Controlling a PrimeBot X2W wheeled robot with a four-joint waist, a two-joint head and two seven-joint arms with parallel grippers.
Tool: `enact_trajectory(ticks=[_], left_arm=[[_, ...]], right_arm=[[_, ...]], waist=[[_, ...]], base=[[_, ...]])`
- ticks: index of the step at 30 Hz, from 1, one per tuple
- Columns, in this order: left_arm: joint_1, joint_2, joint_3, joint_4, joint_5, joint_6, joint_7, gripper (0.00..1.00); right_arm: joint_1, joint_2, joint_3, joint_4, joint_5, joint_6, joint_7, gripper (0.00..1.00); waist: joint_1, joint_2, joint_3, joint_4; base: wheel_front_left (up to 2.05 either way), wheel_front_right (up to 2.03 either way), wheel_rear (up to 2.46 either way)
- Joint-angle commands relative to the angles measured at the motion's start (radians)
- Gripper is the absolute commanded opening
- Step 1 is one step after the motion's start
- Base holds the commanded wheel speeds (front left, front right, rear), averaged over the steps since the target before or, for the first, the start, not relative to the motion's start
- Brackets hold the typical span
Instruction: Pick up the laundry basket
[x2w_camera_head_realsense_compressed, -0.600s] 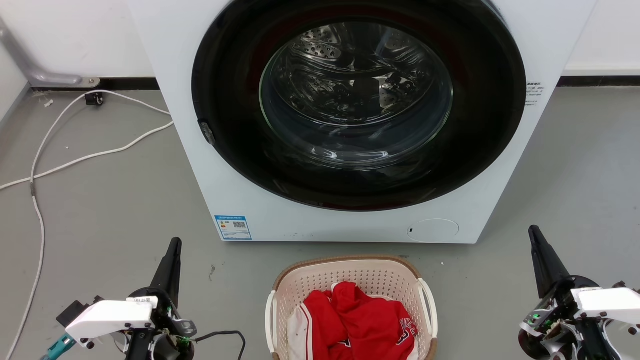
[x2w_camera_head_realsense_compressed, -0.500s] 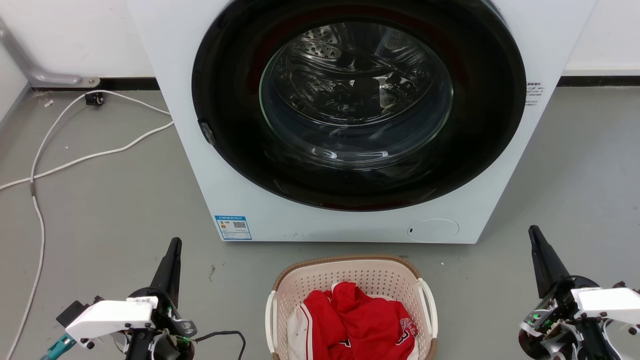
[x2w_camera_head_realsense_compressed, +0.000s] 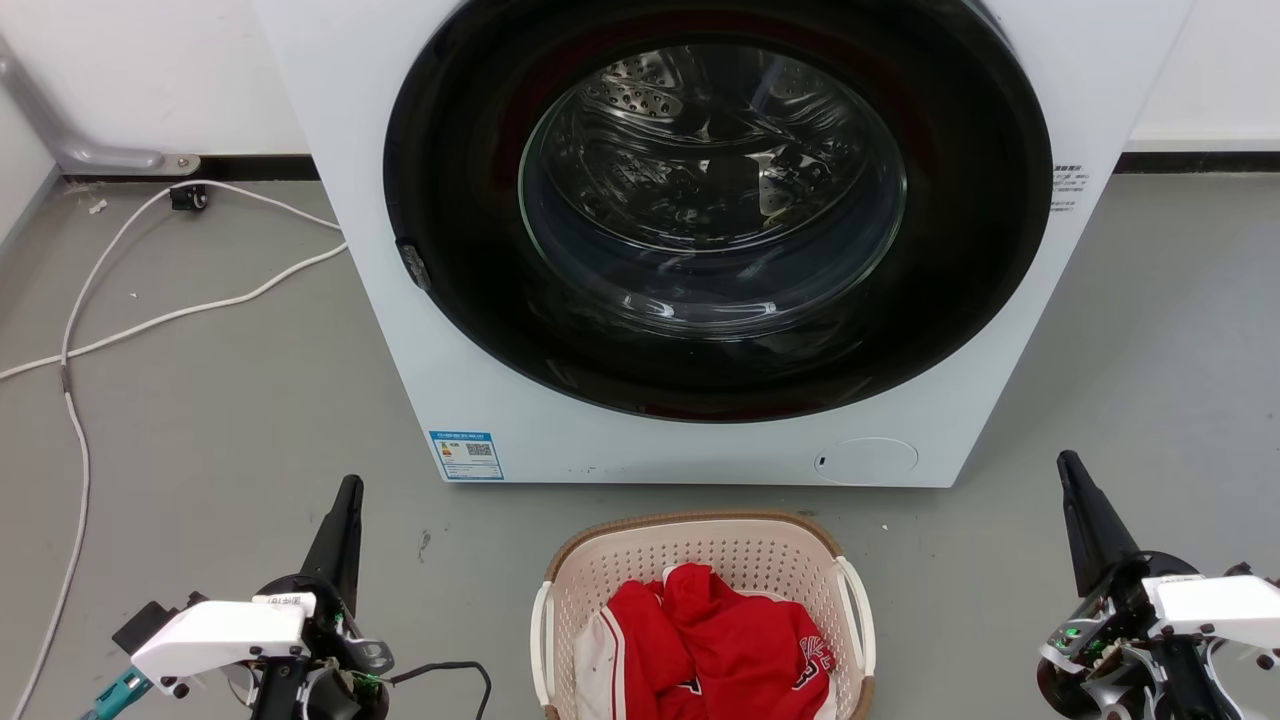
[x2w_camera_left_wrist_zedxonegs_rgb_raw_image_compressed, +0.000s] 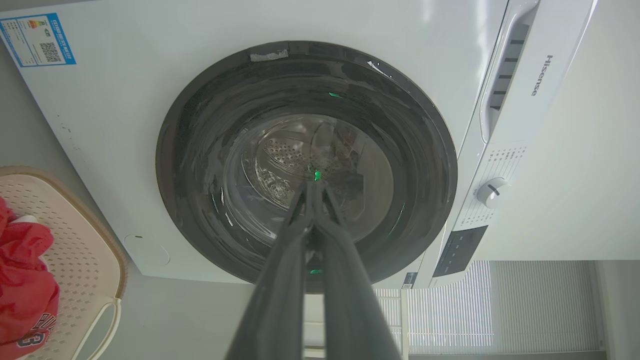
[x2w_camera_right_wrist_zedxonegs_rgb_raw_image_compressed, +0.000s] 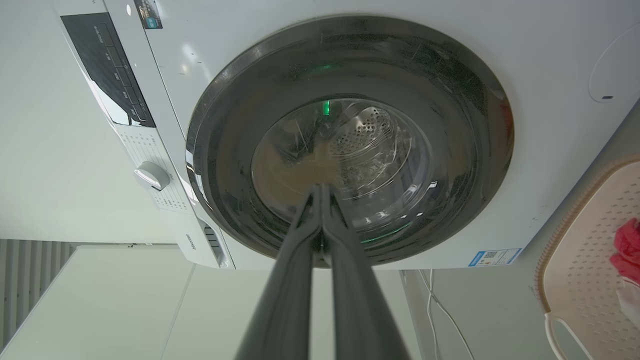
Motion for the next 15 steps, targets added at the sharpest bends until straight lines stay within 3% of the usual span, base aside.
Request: enact_trajectory(ticks=[1, 5, 6, 15], left_arm=[[-0.012, 0.000, 0.003, 0.001, 0.004, -0.003, 0.001, 0.00], [-0.012, 0.000, 0.003, 0.001, 0.004, -0.003, 0.001, 0.00], [0.000, 0.000, 0.000, 0.000, 0.000, 0.000, 0.000, 1.00], [0.008, -0.003, -0.039, 0.015, 0.020, 0.001, -0.033, 1.00]], right_arm=[[-0.016, 0.004, -0.001, 0.001, -0.003, 0.000, 0.003, 0.00], [-0.016, 0.004, -0.001, 0.001, -0.003, 0.000, 0.003, 0.00], [0.000, 0.000, 0.000, 0.000, 0.000, 0.000, 0.000, 1.00], [0.025, 0.001, 0.022, -0.009, -0.018, 0.000, -0.034, 1.00]], waist=[[0.0000, 0.0000, 0.000, 0.000], [0.0000, 0.0000, 0.000, 0.000], [0.0000, 0.0000, 0.000, 0.000], [0.0000, 0.0000, 0.000, -0.001]], base=[[0.00, 0.00, 0.00], [0.00, 0.00, 0.00], [0.00, 0.00, 0.00], [0.00, 0.00, 0.00]])
